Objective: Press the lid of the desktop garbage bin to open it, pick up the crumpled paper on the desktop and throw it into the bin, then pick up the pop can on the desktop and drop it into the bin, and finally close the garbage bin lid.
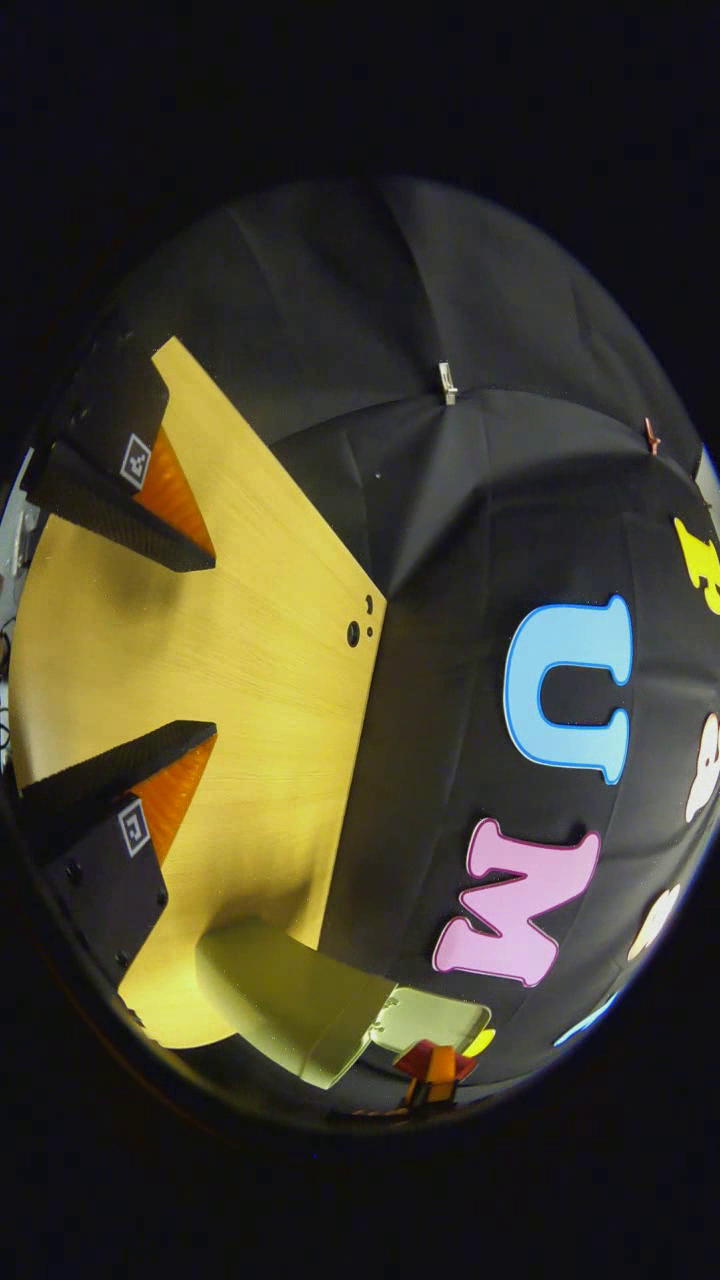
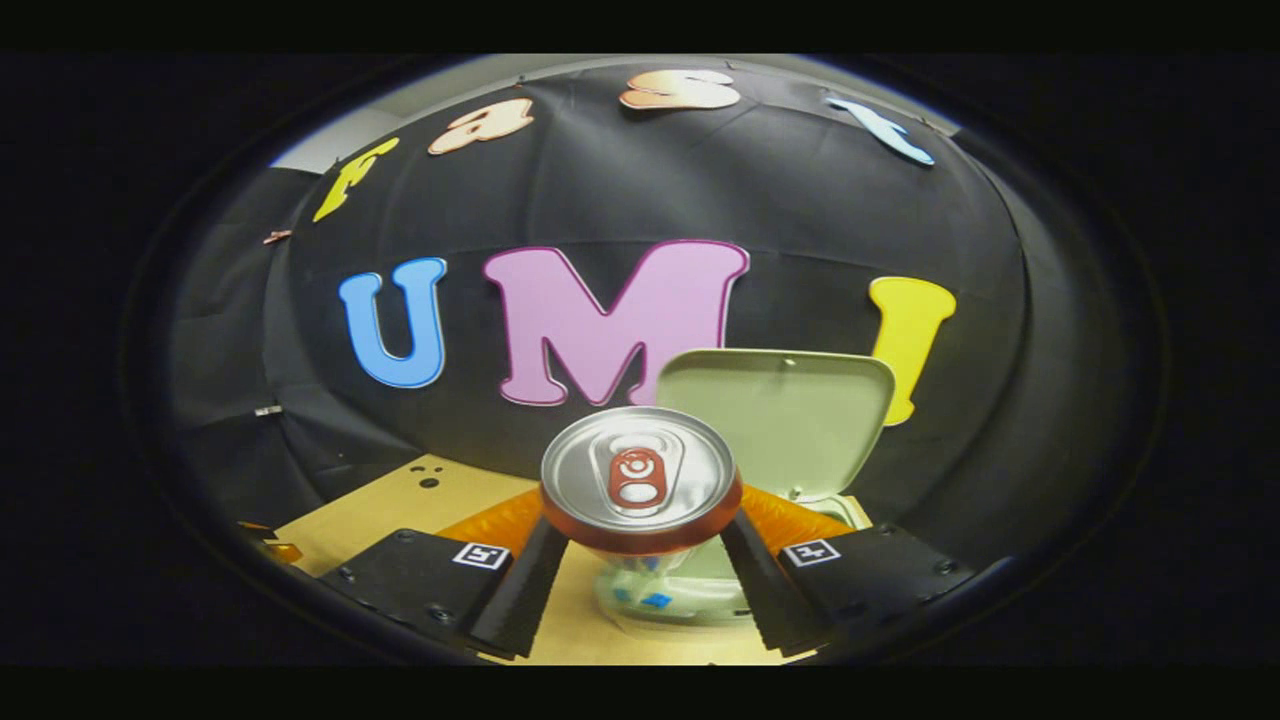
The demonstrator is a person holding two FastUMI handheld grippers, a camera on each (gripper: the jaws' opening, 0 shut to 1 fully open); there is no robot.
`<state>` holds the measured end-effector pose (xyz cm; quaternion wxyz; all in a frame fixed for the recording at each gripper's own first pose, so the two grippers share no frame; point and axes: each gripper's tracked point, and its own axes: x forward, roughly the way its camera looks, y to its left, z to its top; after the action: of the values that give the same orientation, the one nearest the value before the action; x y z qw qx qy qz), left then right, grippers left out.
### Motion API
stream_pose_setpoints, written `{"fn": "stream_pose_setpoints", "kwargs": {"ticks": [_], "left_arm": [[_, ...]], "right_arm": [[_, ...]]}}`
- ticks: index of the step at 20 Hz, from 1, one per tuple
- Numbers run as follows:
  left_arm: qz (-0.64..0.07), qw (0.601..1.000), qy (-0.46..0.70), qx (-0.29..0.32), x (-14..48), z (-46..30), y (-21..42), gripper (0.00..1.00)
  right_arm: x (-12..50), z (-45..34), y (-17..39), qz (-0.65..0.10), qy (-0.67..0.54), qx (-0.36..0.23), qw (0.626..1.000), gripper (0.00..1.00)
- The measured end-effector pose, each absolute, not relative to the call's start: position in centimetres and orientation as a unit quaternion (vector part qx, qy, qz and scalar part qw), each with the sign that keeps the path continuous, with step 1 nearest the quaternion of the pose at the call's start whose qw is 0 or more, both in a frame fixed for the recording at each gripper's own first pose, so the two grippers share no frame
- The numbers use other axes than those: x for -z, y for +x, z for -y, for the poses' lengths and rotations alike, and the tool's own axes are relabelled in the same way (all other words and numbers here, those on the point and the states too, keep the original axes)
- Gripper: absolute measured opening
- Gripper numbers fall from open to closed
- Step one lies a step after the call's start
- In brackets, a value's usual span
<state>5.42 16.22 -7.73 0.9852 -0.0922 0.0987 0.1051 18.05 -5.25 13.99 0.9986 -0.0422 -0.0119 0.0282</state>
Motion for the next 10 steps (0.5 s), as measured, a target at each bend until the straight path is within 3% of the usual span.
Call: {"fn": "stream_pose_setpoints", "kwargs": {"ticks": [10], "left_arm": [[-0.113,0.986,-0.106,-0.069,7.0,-9.3,8.7,0.96]], "right_arm": [[-9.5,10.3,20.4,-0.032,-0.040,-0.012,0.999,0.83]]}}
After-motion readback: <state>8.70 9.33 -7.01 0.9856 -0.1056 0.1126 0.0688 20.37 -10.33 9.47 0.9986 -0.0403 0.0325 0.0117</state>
